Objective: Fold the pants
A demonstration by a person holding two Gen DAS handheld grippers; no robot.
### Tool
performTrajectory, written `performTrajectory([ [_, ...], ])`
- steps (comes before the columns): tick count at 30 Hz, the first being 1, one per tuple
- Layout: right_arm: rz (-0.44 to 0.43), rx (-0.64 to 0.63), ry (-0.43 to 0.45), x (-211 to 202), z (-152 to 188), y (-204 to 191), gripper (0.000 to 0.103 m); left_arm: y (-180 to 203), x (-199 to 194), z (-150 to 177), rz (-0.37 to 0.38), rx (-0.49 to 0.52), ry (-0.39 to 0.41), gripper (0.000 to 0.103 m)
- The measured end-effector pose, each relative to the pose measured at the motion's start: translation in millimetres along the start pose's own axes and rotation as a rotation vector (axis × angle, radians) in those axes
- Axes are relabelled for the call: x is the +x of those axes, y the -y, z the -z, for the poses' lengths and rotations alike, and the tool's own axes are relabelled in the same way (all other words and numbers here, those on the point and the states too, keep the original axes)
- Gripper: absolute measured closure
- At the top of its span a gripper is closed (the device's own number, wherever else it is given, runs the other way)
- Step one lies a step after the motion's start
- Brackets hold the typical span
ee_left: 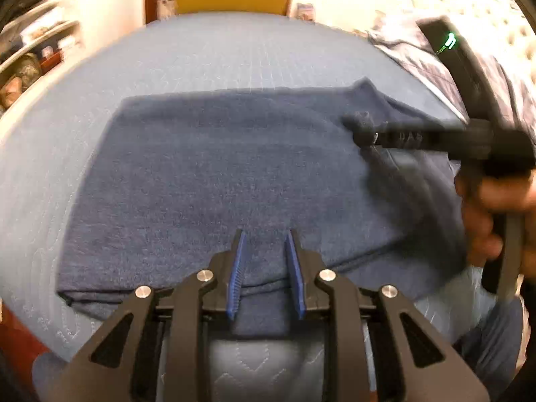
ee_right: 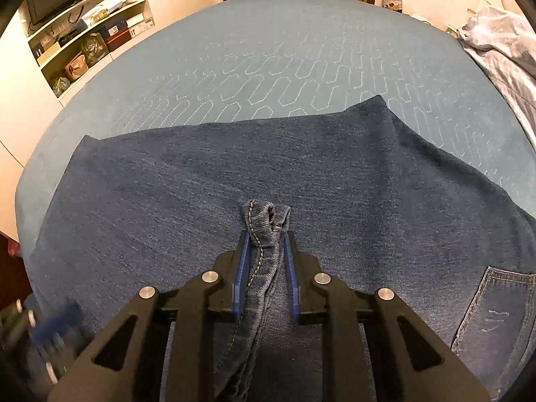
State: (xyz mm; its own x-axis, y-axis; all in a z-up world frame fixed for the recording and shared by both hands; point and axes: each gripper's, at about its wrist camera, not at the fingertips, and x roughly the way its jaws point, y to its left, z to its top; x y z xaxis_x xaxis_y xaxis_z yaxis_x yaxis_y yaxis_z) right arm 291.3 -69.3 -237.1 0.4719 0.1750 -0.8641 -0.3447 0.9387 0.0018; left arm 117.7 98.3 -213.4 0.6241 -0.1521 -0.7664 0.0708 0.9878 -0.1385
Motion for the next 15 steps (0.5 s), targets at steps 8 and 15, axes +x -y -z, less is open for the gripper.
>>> performTrajectory([
  [8,-0.039,0.028,0.105,-67.8,25.1,-6.5,0.085,-4.2,-15.9,-31.2,0.036,0.011,0.042,0.064],
  [15,0.016,0.056,0.002,-49.7,65.3,-15.6,0.085,-17.4,31.1,-111.1,-0.007,0.012,-0.03,0.072],
])
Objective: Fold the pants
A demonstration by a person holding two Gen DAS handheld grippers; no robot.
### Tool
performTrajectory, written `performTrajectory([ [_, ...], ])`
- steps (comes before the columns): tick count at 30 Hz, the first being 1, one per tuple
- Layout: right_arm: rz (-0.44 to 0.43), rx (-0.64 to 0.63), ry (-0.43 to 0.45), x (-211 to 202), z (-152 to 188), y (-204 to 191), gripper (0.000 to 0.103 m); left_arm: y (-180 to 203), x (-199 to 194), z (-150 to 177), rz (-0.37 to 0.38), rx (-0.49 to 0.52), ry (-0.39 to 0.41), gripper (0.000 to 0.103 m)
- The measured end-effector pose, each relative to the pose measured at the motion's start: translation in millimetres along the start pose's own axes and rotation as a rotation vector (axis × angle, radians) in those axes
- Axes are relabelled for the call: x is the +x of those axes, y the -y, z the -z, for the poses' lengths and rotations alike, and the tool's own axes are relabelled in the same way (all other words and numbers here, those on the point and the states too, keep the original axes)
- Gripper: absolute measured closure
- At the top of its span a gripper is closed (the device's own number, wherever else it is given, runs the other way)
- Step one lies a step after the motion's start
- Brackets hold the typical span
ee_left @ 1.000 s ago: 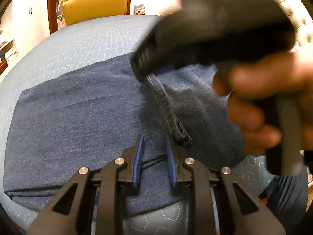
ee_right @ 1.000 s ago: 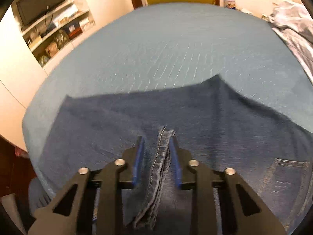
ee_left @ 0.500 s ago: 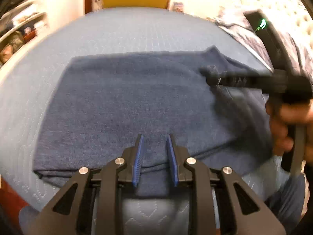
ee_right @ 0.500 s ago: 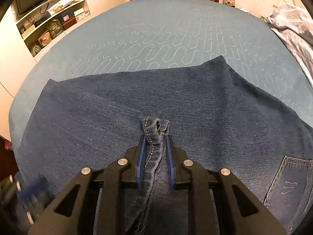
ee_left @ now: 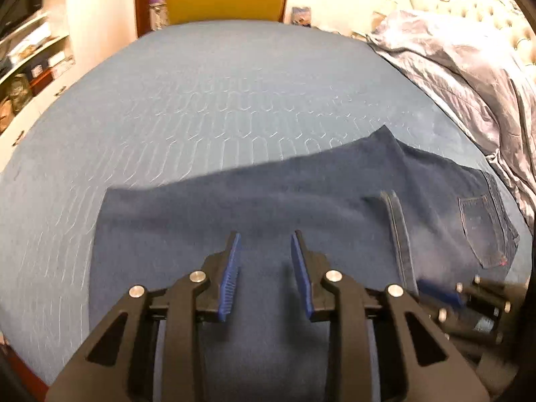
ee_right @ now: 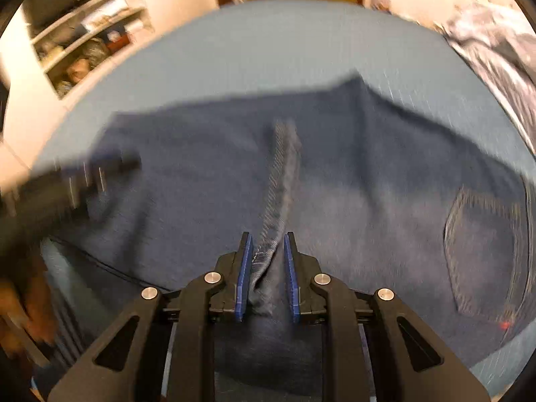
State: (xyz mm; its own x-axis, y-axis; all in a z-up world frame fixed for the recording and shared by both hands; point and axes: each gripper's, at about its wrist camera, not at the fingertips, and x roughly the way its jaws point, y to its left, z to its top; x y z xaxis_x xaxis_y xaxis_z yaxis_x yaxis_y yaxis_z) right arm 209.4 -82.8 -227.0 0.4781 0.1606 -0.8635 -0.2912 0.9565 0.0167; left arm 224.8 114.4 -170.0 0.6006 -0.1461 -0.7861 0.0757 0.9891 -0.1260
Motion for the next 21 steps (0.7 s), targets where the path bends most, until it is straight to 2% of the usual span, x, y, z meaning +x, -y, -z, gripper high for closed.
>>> performTrajectory([
  [2,-0.003,0.003,0.003,4.2,3.7,0.3,0.087,-4.5,18.3,-9.9,-0.044,-0.001,-0.043,0.072],
  [5,0.02,-0.006,-0.005,4.7,3.3,-3.2,0.088,-15.4,39.7,-10.9,-0.064,-0.006,-0.095,0.072],
  [9,0.016,-0.004,-0.006,5.2,3.8,-3.4,0.088,-20.8,38.7,-14.7,-0.075,0.003,-0.076,0.072],
  [14,0.015,-0.006,-0.008,7.2,2.9,1.1,0.088,-44.3,27.6,-14.7,-0.11,-0.076,-0.05,0.072],
  [17,0.014,-0.005,-0.009,8.0,3.0,1.5,0.088,-69.1,21.1,-10.0,-0.145,-0.114,-0.06,0.072],
  [20,0.015,-0.005,-0.009,8.2,2.7,0.2,0.088,-97.7,-1.4,2.8,-0.157,-0.173,-0.027,0.07],
  [21,0.016,-0.006,-0.008,8.1,2.9,0.0,0.088,-109.7,-13.5,10.9,-0.161,-0.194,-0.012,0.064],
])
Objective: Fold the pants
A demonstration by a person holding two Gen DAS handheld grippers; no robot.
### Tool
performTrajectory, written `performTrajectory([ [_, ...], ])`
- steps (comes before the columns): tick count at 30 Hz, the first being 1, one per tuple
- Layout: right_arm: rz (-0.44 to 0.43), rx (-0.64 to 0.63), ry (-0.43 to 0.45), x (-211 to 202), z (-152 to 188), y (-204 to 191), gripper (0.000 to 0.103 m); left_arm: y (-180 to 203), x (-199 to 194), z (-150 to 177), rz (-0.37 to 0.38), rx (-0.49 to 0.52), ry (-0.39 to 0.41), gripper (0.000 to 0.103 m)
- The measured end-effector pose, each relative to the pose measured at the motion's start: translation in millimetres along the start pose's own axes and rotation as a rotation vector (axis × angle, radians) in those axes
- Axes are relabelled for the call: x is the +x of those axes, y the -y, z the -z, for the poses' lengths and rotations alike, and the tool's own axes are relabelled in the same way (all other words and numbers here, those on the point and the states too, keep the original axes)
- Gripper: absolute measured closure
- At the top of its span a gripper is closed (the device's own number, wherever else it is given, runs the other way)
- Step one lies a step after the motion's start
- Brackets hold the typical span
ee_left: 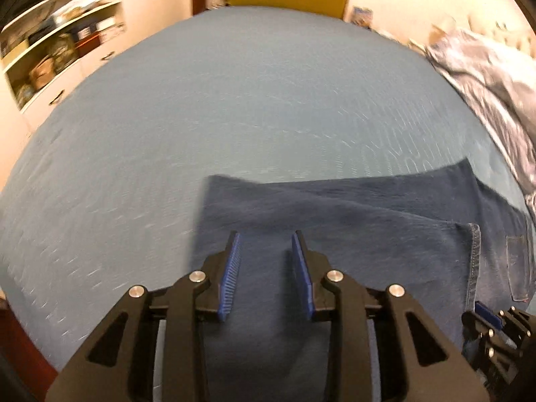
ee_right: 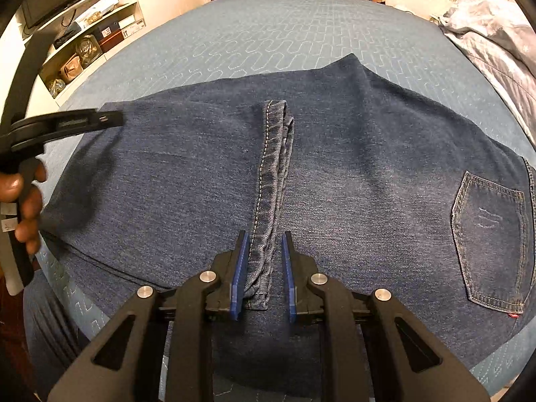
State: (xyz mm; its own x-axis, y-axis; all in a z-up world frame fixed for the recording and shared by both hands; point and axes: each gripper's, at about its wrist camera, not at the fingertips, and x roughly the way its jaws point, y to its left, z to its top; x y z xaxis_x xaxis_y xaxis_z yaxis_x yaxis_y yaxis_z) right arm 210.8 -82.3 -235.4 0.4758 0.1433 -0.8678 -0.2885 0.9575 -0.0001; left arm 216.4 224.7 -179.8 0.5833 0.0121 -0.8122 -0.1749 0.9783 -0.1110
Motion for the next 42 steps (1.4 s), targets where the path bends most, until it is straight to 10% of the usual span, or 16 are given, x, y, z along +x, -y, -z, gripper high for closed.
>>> performTrajectory([
  [9,0.014,-0.012,0.007,0.4,3.2,-3.5,0.088,-100.5,-48.5,84.5,0.182,-0.268,-0.02,0.058],
  [22,0.073,-0.11,0.097,-44.1,-41.0,-47.5,0.075,-104.5,-34.1,119.6,0.442,-0.376,-0.043,0.057],
  [31,0.253,-0.16,-0.034,25.4,-44.6,-55.7,0.076,-129.5,-20.1,133.0,0.676,-0.483,-0.131,0.065],
  [42,0.293,-0.178,-0.018,29.1,-37.5,-58.5,0.076,-134.7,-26.0,132.9,0.722,-0.56,-0.126,0.086],
])
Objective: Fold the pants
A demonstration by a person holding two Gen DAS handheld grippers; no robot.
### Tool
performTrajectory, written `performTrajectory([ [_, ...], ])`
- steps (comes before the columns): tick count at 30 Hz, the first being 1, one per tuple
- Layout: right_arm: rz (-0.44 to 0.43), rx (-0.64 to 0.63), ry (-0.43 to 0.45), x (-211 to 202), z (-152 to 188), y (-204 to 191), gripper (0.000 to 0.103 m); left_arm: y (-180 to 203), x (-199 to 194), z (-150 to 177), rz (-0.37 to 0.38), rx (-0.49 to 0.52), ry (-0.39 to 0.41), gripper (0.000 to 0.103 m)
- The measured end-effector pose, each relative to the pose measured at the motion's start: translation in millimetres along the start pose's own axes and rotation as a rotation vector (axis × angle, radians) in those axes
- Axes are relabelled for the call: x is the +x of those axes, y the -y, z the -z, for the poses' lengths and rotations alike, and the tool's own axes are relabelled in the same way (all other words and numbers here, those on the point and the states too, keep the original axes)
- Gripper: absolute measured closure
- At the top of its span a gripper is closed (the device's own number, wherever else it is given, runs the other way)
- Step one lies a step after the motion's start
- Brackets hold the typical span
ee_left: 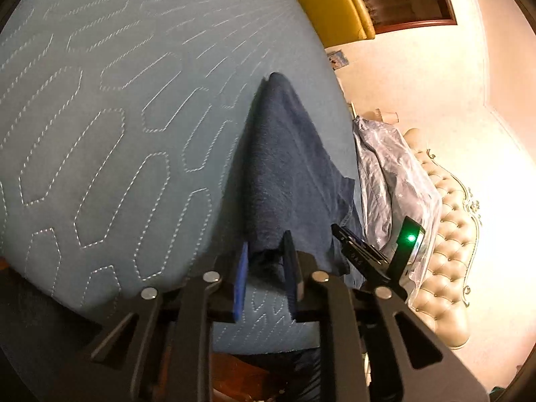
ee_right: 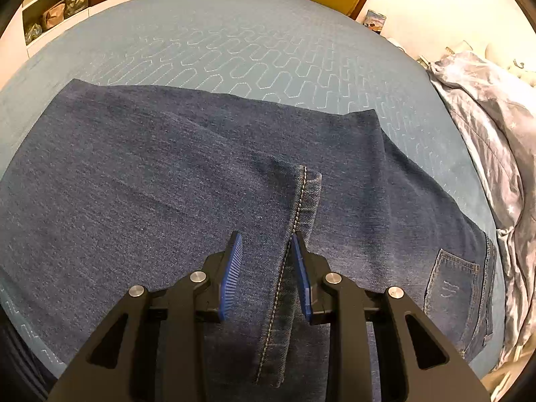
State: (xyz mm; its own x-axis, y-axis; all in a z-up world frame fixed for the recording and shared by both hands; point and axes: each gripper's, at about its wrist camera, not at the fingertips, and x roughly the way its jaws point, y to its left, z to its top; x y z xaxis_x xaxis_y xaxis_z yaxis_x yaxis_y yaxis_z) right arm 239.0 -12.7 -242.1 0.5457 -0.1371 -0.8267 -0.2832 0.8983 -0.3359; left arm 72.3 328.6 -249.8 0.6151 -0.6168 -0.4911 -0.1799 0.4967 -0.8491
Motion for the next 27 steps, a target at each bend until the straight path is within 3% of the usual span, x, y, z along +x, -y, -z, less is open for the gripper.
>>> performTrajectory([
  [9,0.019,-0.001,-0.024,-13.5,-18.9,-7.5,0.066,37.5,-5.9,8.2,-0.112,0.122,0.069,0.09],
  [11,-0.005,-0.004,0.027,-39.2,-39.5,-14.8,0.053,47.6,-5.8,11.8,-0.144,0.154,0.088,0.09],
  [13,-0.097,-0.038,0.065,-64.9,-65.9,-33.2,0.02,58.3,-5.6,15.5,-0.18,0.186,0.108,0.09],
  [15,-0.266,-0.084,0.039,-81.4,-98.9,-64.9,0.015,68.8,-6.4,18.8,-0.2,0.212,0.127,0.09],
  [17,-0.426,-0.161,-0.082,-77.6,-127.3,-109.2,0.015,81.8,-6.3,23.4,-0.248,0.256,0.145,0.09],
  [18,-0.459,-0.2,-0.139,-72.7,-136.0,-130.1,0.015,88.1,-6.1,26.3,-0.263,0.278,0.155,0.09],
  [21,-0.4,-0.323,-0.193,-65.1,-150.4,-177.7,0.015,109.5,-4.0,36.5,-0.318,0.349,0.188,0.09],
  [23,-0.388,-0.364,-0.238,-55.5,-154.6,-197.5,0.015,122.2,-2.6,42.5,-0.33,0.381,0.206,0.09],
  [25,-0.321,-0.405,-0.268,-40.4,-153.5,-207.7,0.02,130.8,-2.5,47.0,-0.325,0.403,0.219,0.091],
  [26,-0.295,-0.417,-0.273,-36.2,-152.0,-209.5,0.029,132.3,-2.3,47.9,-0.319,0.402,0.224,0.091],
  [27,-0.27,-0.433,-0.277,-31.6,-151.1,-209.7,0.054,132.2,-1.5,48.8,-0.315,0.396,0.235,0.091],
])
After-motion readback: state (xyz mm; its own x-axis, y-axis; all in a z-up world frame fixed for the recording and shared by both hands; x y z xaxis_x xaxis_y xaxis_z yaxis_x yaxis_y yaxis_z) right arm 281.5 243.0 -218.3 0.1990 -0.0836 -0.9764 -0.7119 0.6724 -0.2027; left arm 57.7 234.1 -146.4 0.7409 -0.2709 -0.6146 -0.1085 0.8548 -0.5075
